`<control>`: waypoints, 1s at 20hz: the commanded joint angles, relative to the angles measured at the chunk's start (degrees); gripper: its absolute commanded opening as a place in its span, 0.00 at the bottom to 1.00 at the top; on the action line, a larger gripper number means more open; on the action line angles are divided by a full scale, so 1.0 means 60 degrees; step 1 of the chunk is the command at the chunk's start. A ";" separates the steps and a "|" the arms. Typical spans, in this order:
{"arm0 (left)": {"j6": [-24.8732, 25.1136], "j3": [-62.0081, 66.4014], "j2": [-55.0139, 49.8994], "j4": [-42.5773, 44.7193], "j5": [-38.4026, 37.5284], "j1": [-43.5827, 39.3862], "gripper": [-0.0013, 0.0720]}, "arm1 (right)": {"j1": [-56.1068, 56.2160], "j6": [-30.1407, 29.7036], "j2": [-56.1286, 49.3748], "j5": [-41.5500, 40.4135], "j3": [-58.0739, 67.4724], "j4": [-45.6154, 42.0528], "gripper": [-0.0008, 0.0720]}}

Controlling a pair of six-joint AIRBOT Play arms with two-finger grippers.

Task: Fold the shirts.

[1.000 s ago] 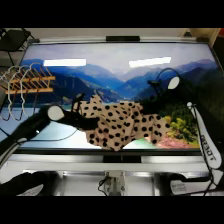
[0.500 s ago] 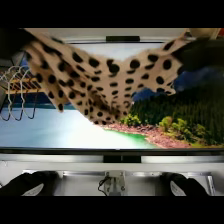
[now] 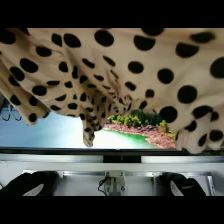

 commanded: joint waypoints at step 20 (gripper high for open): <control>0.1260 0.0474 -0.7464 -0.0590 -0.2805 0.1461 0.90 | -0.0007 -0.0641 -0.6499 -0.3056 -0.5253 0.0568 0.12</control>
